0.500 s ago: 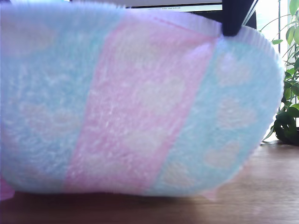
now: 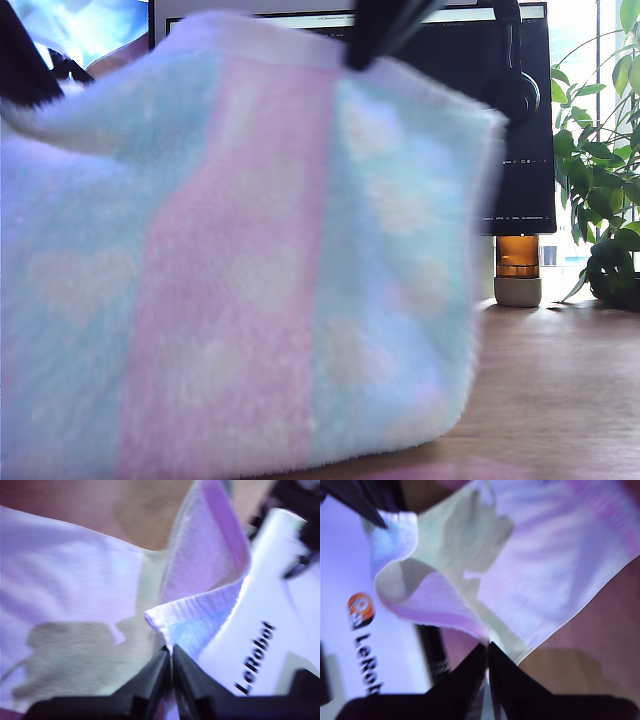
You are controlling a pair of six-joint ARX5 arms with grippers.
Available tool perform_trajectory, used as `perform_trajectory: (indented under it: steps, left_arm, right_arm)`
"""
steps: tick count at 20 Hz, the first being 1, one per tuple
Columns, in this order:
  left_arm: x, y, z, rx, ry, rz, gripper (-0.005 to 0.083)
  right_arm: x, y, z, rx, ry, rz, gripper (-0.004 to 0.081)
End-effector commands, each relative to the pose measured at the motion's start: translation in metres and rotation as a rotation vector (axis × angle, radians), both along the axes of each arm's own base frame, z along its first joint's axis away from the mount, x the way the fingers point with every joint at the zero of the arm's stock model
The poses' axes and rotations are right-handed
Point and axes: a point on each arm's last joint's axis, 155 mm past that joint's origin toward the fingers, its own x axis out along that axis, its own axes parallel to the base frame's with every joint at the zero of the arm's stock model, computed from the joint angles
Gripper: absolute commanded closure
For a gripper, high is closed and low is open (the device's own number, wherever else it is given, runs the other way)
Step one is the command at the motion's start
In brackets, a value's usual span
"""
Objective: Fold the tea towel to a neat square and place it to the right
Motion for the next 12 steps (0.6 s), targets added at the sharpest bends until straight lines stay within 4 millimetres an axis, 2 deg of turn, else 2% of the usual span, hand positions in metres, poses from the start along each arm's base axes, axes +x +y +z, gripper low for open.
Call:
perform_trajectory:
  steps: [1,6,9,12]
  left_arm:
    - [0.014,0.006,0.000,0.020,-0.045,0.049,0.0793]
    - [0.061,0.030,-0.001,0.113,-0.176,0.208,0.0793]
    - [0.081,0.037,-0.012,0.168,-0.180,0.257,0.0793]
    - [0.104,0.044,-0.024,0.228,-0.189,0.316,0.0793]
  right_arm:
    - [0.011,0.002,-0.020,-0.038,0.007,0.000,0.0783]
    - [0.062,0.019,-0.043,-0.040,-0.081,-0.020,0.0783]
    - [0.089,0.032,-0.051,-0.001,-0.123,-0.039,0.0783]
    - [0.116,0.042,-0.050,0.048,-0.190,-0.047,0.0783]
